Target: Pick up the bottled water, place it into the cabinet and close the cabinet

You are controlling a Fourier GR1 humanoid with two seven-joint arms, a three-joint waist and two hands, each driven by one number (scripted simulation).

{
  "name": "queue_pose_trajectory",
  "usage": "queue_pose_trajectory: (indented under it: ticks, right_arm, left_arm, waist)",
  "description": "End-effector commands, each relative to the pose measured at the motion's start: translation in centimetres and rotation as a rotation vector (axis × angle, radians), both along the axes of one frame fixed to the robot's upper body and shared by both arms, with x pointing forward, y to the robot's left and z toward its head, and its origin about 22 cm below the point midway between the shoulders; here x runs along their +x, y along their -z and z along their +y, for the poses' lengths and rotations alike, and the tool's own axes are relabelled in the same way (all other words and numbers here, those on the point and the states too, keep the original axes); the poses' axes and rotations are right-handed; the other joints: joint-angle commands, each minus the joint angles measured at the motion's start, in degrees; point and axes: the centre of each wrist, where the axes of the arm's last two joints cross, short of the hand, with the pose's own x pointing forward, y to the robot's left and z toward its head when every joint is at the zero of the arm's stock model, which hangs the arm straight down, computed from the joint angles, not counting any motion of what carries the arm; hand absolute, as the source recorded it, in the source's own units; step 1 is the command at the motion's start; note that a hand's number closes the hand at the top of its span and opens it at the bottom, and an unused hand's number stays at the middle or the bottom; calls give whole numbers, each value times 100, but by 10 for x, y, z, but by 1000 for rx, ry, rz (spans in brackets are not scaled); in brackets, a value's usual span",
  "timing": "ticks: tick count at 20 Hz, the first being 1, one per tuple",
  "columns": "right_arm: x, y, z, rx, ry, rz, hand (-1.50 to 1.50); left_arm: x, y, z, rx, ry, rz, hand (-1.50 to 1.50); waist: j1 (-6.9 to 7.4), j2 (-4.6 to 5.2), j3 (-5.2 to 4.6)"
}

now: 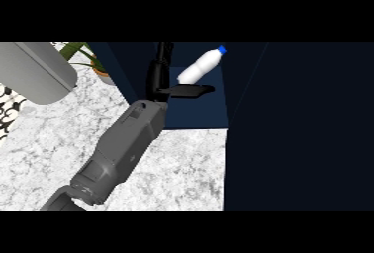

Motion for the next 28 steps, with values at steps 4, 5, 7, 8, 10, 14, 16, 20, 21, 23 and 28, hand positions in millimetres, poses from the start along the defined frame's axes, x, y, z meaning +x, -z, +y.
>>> queue_pose_trajectory:
  ticks: [4,5,7,8,10,14,16,20,21,23,28]
  right_arm:
    - [-2,-27,4,-11,21,-49,-150]
    - [-5,-33,3,-8,7,-43,-150]
    - [0,-21,3,-29,31,-43,-150]
    - [4,-19,5,-35,31,-39,-150]
    - [-5,-29,4,-39,42,-28,-150]
    - [-12,-40,6,-43,18,-50,-150]
    - [-12,-26,4,-66,1,-25,-150]
    - [-14,-38,-2,-117,-137,-35,-150]
    - [-8,-27,-5,-141,-157,-37,-150]
    - [-8,-39,5,-217,-214,-31,150]
    - [-8,-40,3,-251,-376,-20,150]
  left_arm:
    - [-38,10,-15,-117,159,28,-150]
    - [-45,15,-17,-130,157,26,-150]
    - [-61,20,-21,-165,238,26,-150]
    - [-65,19,-20,-177,242,-11,-150]
    - [-80,20,-20,-198,259,-37,-150]
    - [-96,14,1,-208,314,-36,-150]
    - [-126,17,-22,-237,319,-32,-150]
    - [-145,17,11,-245,331,-29,150]
    - [-160,22,12,-241,345,5,150]
    - [-167,26,23,-247,345,21,150]
    - [-192,21,65,-242,305,41,150]
  waist:
    - [119,-40,1]
    - [60,-22,0]
    - [106,-30,1]
    - [144,-19,1]
    - [184,-40,1]
    - [135,-37,1]
    - [127,-39,4]
    - [154,-42,5]
    - [200,-37,6]
    - [193,-24,-2]
    - [188,-30,2]
